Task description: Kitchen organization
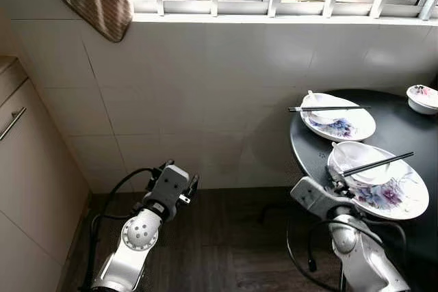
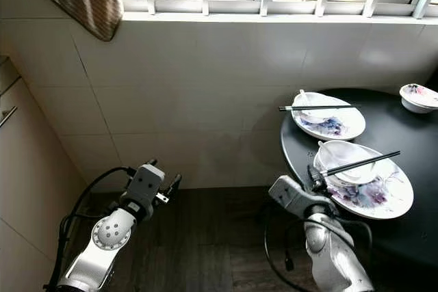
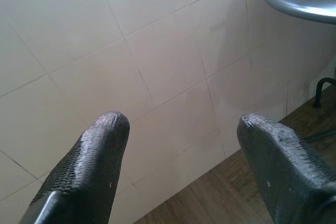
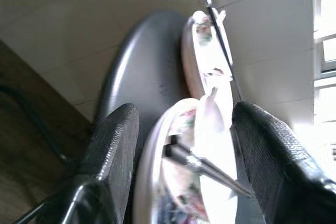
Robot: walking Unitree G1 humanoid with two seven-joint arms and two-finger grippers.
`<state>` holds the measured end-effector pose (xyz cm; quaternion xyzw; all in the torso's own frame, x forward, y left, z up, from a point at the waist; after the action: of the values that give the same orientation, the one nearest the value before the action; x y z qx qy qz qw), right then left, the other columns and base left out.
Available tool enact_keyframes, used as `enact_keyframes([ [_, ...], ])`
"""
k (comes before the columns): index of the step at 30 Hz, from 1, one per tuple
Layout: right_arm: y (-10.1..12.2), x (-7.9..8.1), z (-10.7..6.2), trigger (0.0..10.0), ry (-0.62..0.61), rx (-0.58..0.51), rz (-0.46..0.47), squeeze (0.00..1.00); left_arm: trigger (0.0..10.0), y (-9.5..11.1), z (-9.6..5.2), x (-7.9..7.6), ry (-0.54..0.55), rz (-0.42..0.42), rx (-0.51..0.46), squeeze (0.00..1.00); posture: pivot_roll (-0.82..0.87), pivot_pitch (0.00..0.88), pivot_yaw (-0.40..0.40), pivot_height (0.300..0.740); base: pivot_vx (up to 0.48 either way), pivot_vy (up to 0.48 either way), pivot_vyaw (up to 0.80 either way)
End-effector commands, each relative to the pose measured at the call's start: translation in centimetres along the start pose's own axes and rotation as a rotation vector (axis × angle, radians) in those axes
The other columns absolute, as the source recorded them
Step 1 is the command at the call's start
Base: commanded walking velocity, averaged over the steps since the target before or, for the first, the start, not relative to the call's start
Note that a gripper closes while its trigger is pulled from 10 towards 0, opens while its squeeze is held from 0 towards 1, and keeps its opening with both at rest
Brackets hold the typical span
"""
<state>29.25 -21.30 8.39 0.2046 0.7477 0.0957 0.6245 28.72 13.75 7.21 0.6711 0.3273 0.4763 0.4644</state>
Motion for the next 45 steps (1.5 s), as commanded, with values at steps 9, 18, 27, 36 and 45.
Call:
enact_keyframes([
  [9, -1.7, -0.4, 1.6, 10.0, 0.04, 0.051, 0.054, 0.0, 10.0, 0.0, 0.2, 0.0, -0.002, -0.017, -0.003, 0.0, 0.0, 0.0, -0.057, 0.74, 0.0, 0.0, 0.0],
  [18, -1.7, -0.3, 2.7, 10.0, 0.057, 0.018, 0.038, 0.0, 10.0, 0.0, 0.2, 0.1, -0.002, -0.02, -0.002, 0.0, 0.0, 0.0, -0.056, 0.74, 0.0, 0.0, 0.0],
  [27, -2.2, -0.8, 3.6, 10.0, 0.065, 0.002, 0.008, 0.0, 10.0, 0.0, 0.1, 0.1, 0.001, -0.023, -0.001, 0.0, 0.01, 0.0, -0.06, 0.74, 0.0, 0.0, 0.0],
  [36, -3.2, -1.2, 4.1, 10.0, 0.066, 0.013, -0.019, 0.0, 10.0, 0.0, 0.2, 0.2, 0.005, -0.028, 0.001, 0.0, 0.01, 0.0, -0.061, 0.74, 0.0, 0.0, 0.0],
  [45, -3.8, -0.5, 4.3, 10.0, 0.1, -0.002, 0.009, 0.0, 10.0, 0.0, 0.3, 0.1, 0.004, -0.032, 0.001, 0.0, 0.01, 0.0, -0.065, 0.74, 0.0, 0.0, 0.0],
])
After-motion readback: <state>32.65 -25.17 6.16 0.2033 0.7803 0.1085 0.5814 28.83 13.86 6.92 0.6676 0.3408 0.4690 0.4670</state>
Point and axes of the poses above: a point about 5 cm out from each wrist's last joint towards the gripper, its own z axis pointing out of the wrist towards the gripper, its own y axis along the axis of the wrist's last joint, x = y × z, the point moved 1 cm from there along z, pointing out of the wrist towards the gripper, and after that the axes turned 1 degree about -z, right-handed, at the moved point
